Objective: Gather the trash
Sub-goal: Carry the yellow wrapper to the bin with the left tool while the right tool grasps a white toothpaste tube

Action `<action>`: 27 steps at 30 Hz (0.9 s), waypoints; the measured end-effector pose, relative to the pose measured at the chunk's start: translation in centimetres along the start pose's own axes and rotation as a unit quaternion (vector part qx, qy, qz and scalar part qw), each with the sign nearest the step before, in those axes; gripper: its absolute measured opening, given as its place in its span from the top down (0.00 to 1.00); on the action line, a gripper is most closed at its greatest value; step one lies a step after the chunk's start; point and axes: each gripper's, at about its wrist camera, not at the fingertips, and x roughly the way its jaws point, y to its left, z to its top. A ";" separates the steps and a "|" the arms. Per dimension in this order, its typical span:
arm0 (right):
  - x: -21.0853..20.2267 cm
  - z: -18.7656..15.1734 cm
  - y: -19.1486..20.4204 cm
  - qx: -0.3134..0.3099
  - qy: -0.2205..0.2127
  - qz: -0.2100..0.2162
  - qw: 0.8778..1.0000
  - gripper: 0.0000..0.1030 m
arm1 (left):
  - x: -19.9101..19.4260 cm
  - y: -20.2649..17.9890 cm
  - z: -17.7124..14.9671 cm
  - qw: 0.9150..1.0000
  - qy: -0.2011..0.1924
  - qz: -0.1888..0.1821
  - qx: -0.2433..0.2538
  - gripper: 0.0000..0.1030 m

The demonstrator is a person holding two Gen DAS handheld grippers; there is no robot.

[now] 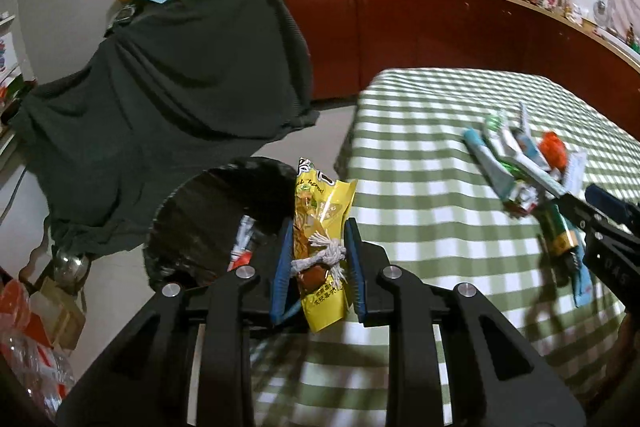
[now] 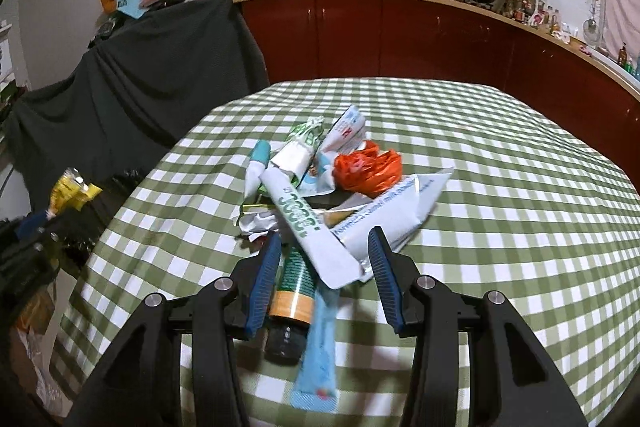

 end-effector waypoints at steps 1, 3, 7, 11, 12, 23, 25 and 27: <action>0.3 0.1 0.1 -0.002 0.005 0.000 1.000 0.56 | 0.0 0.4 0.0 1.000 0.000 0.002 -0.003 0.76; 0.7 0.1 0.4 -0.004 0.012 0.000 1.000 0.56 | 0.2 1.3 0.1 1.000 0.000 0.007 -0.009 0.76; 1.4 0.0 0.1 0.005 0.031 0.009 0.999 0.58 | 0.4 2.4 0.0 1.000 0.004 0.013 -0.017 0.76; 1.4 -0.1 0.0 0.008 0.035 0.019 0.999 0.72 | 0.7 3.1 -0.2 1.000 0.007 0.016 -0.023 0.76; 1.3 -0.2 -0.1 0.008 0.035 0.019 0.999 0.74 | 0.8 3.2 -0.3 1.000 0.008 0.016 -0.023 0.76; 1.3 0.1 -0.7 0.031 0.034 0.032 0.998 0.73 | 1.0 3.6 -0.5 0.999 0.012 0.020 -0.023 0.76; 1.3 0.2 -0.8 0.032 0.031 0.031 0.999 0.71 | 1.1 3.6 -0.5 0.999 0.012 0.020 -0.025 0.76; 1.3 0.4 -0.8 0.034 0.029 0.031 0.999 0.71 | 1.1 3.9 -0.6 0.999 0.012 0.024 -0.025 0.76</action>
